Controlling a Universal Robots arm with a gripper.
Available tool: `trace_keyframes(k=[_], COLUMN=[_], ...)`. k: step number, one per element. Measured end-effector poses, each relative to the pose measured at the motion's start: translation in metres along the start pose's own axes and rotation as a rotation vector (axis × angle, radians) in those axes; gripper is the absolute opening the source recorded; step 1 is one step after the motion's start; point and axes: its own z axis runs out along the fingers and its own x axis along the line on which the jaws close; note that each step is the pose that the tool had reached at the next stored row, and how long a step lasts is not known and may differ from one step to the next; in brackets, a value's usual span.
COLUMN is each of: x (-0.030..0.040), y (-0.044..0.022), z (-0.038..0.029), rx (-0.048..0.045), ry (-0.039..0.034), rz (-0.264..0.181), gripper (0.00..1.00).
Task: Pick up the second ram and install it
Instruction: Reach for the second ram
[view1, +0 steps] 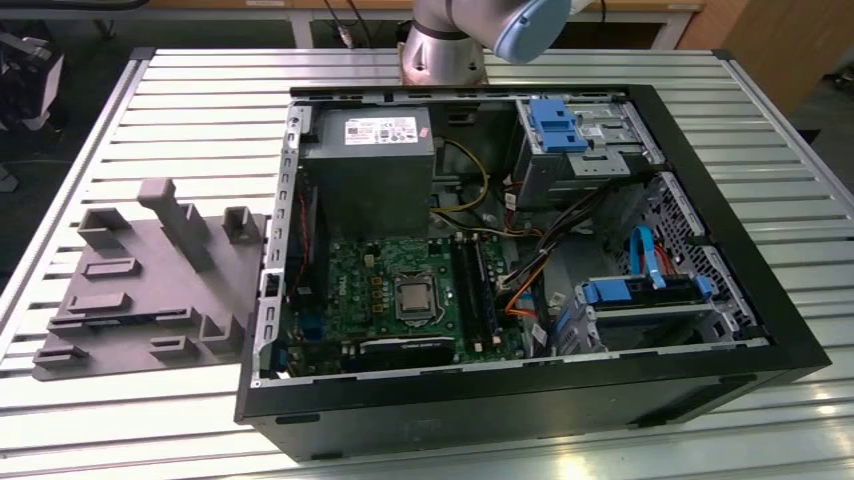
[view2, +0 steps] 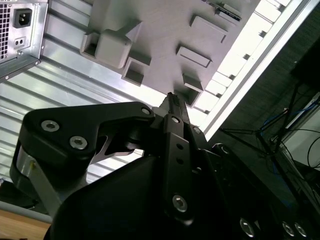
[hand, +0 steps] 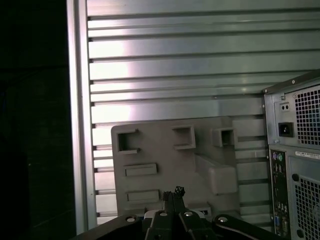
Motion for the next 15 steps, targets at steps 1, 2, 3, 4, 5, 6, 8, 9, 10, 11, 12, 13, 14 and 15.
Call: trace_keyframes(k=[1, 2, 3, 4, 5, 6, 8, 9, 10, 11, 12, 13, 14, 15], x=[0.0002, 0.0005, 0.0009, 0.0012, 0.0015, 0.0018, 0.0022, 0.0023, 0.0024, 0.0023, 0.0023, 0.0023, 0.0023, 0.0023], y=[-0.0001, -0.0001, -0.0002, -0.0003, -0.0004, -0.0005, -0.0009, -0.0011, -0.0016, -0.0021, -0.0026, -0.0031, -0.0038, -0.0045], z=[0.0002, 0.0004, 0.0005, 0.0007, 0.001, 0.0013, 0.0021, 0.0024, 0.0029, 0.0034, 0.0039, 0.0045, 0.0052, 0.0059], rx=[0.0001, 0.0, 0.0, 0.0001, 0.0, 0.0, 0.0, 0.0, 0.0, 0.0001, 0.0, 0.0001, 0.0, -0.0001], ry=[0.0001, 0.0, 0.0001, 0.0001, 0.0, 0.0, -0.0001, 0.0, 0.0001, 0.0001, 0.0001, 0.0001, 0.0, 0.0], rz=[0.0, 0.0, 0.0, 0.0, 0.0, 0.0, 0.0, 0.0, 0.0, 0.0, 0.0, 0.0, 0.0, 0.0], gripper=[0.11, 0.11, 0.11, 0.11, 0.11, 0.11, 0.11, 0.11, 0.11, 0.11, 0.11, 0.11, 0.11, 0.11])
